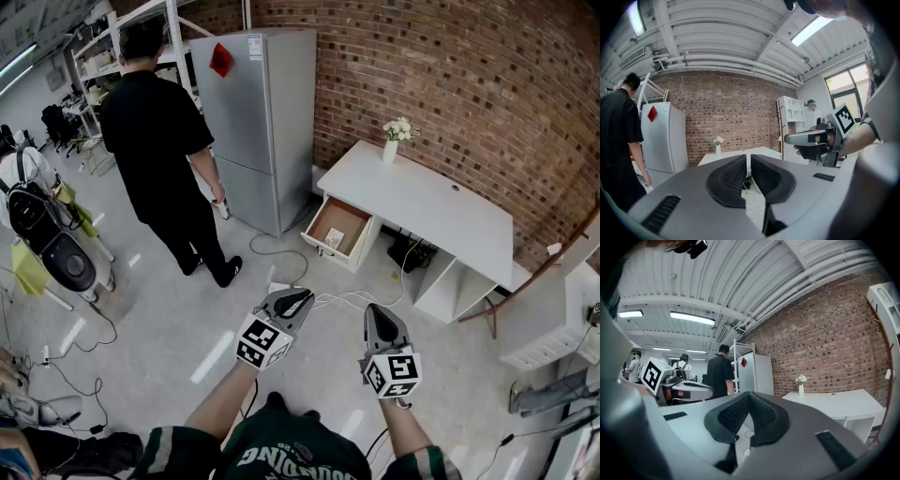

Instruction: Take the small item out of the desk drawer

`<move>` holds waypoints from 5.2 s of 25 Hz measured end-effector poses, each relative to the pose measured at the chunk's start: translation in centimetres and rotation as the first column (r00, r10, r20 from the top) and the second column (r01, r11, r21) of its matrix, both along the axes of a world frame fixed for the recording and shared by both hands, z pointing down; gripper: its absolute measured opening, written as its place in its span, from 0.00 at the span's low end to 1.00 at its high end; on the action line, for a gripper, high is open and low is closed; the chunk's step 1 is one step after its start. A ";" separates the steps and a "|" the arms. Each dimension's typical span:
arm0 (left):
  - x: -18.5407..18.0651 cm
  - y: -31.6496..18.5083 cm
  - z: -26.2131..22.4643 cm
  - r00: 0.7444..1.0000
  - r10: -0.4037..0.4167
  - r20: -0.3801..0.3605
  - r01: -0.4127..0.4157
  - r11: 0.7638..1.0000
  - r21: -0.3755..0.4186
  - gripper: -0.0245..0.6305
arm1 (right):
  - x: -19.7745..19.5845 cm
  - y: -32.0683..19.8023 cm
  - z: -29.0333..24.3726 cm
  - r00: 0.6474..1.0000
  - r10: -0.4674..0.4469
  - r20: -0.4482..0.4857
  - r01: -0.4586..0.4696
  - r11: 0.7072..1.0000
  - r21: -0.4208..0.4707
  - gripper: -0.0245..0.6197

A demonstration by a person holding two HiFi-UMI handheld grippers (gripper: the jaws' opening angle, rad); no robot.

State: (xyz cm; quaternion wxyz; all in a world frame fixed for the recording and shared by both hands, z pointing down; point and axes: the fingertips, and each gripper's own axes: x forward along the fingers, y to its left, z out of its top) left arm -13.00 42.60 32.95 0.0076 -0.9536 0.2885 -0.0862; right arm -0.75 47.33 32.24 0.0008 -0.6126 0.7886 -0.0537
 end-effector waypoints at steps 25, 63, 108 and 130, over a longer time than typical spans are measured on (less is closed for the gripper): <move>-0.4 0.6 -0.2 1.000 0.005 -0.025 -0.006 0.999 -0.033 0.10 | -1.1 0.0 -0.6 1.000 -0.023 0.016 0.023 1.000 0.003 0.08; 0.0 -4.4 1.6 0.999 0.004 -0.034 -0.007 0.995 -0.102 0.07 | -0.8 -4.4 0.0 0.999 -0.040 -0.004 0.040 0.999 -0.022 0.08; 3.3 -38.0 7.7 1.000 0.025 -0.001 -0.025 0.982 -0.187 0.07 | 2.3 -37.3 6.5 1.000 -0.005 -0.021 0.002 0.989 -0.149 0.08; 11.7 -54.2 9.7 0.991 -0.124 0.053 0.133 0.962 -0.237 0.07 | 10.5 -55.8 8.2 0.985 -0.175 0.003 0.172 0.968 -0.182 0.08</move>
